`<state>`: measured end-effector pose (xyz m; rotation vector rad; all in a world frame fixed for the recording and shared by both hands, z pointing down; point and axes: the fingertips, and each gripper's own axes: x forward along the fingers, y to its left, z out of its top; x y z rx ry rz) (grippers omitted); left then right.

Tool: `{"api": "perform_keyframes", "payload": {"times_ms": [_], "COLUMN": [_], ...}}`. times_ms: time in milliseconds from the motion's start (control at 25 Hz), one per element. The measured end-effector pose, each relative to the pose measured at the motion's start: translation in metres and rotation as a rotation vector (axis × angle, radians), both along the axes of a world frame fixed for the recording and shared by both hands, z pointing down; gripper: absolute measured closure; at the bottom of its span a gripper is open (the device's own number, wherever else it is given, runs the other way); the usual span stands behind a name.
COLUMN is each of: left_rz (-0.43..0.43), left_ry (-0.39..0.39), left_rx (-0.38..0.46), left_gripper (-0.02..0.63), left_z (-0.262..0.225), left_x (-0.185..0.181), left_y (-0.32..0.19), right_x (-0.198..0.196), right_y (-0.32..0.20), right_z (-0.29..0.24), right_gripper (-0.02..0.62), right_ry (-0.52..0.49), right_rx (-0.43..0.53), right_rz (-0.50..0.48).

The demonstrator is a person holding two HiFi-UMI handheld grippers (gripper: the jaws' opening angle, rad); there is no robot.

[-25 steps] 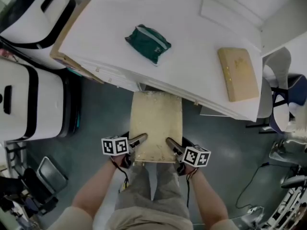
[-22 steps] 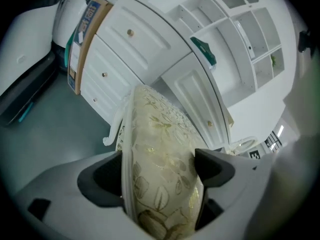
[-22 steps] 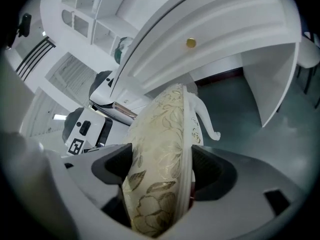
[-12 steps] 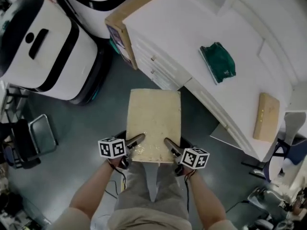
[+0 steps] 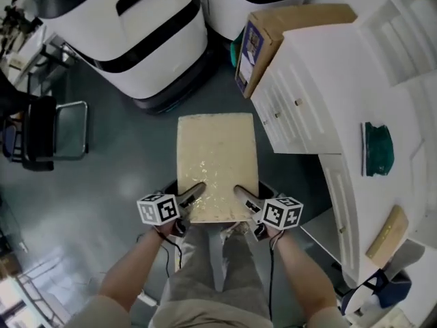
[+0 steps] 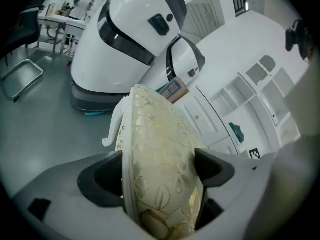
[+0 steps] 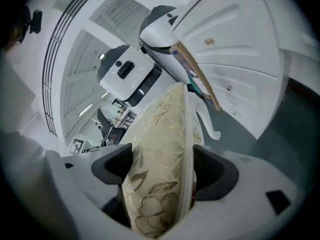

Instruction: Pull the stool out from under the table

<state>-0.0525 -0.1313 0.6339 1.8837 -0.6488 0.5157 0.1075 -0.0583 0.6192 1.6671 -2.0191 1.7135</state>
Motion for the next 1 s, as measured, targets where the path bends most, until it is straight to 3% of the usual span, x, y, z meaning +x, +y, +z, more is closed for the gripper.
{"api": "perform_keyframes", "payload": {"times_ms": [240,480,720,1000], "left_rz": [-0.218,-0.357,-0.432,-0.458], "left_ry": [0.003,-0.008,-0.035,-0.052], "left_rx": [0.022,0.067,0.085,0.100], "left_gripper": [0.149,0.149,0.149,0.149], "left_z": [0.004,0.014,0.041,0.084], "left_x": [-0.060,-0.115,-0.159,-0.187], "left_y": [-0.026,-0.041,-0.058,-0.068], "right_x": [-0.048,-0.099,-0.142,-0.170], "right_y": [-0.062,-0.102,-0.131,-0.146], "right_z": [0.004,0.018,0.050,0.098], "right_gripper": [0.213,0.213,0.213,0.212], "right_ry": [0.010,-0.005,-0.032,-0.061], "right_rx": [0.036,0.073,0.085,0.094], "right_rz": [-0.208,-0.345,-0.419,-0.442]}}
